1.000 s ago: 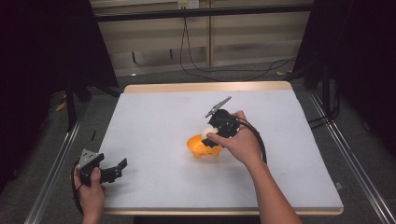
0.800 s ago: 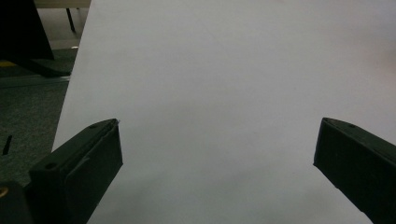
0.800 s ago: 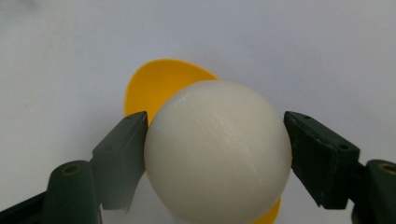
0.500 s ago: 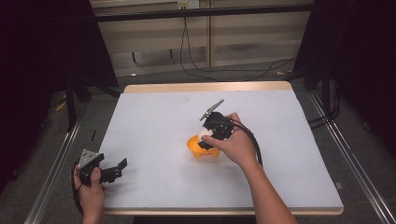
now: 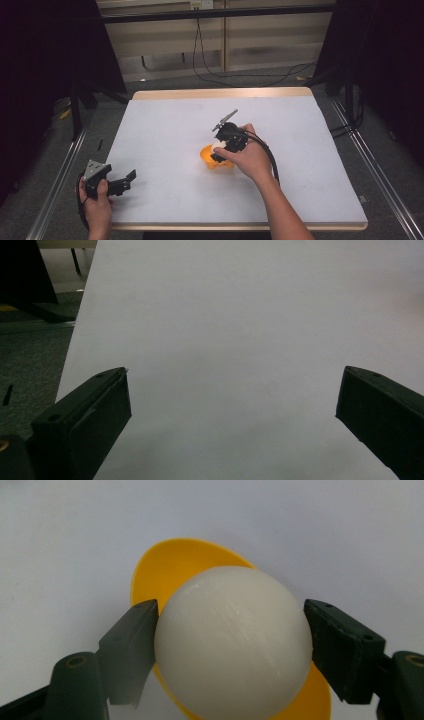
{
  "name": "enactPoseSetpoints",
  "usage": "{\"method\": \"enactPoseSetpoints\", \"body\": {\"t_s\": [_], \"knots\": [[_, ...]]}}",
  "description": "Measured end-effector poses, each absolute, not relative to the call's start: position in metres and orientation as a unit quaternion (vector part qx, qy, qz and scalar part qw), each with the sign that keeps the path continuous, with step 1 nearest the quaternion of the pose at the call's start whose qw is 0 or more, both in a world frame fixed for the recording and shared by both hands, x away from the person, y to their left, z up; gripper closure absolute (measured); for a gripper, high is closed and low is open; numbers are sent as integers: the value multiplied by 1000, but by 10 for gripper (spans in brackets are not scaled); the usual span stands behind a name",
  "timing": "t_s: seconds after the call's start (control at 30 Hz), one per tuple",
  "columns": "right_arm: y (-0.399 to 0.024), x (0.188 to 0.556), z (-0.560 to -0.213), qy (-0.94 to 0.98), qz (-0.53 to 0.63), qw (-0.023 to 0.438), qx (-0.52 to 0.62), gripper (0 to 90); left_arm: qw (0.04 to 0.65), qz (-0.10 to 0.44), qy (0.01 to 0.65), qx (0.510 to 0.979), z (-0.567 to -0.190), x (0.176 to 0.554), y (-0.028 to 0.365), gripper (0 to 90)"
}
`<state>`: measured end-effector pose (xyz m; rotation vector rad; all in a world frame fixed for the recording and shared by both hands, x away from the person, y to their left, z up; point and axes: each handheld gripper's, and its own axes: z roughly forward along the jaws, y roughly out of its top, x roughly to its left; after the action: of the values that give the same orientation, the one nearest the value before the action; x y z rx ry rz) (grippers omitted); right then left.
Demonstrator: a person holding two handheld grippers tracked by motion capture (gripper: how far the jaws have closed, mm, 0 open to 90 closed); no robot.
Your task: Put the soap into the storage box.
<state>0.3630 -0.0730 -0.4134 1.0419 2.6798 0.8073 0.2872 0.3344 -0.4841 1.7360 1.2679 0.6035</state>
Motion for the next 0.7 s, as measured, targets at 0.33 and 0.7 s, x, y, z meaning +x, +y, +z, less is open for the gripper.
{"method": "enactPoseSetpoints", "body": {"t_s": [0.33, 0.7], "knots": [[-74, 363, -419, 897, 265, 68, 347, 239, 438, 243, 510, 699, -484, 287, 334, 10], [-95, 359, -406, 879, 303, 85, 359, 192, 438, 243, 509, 700, -484, 287, 334, 11]]}}
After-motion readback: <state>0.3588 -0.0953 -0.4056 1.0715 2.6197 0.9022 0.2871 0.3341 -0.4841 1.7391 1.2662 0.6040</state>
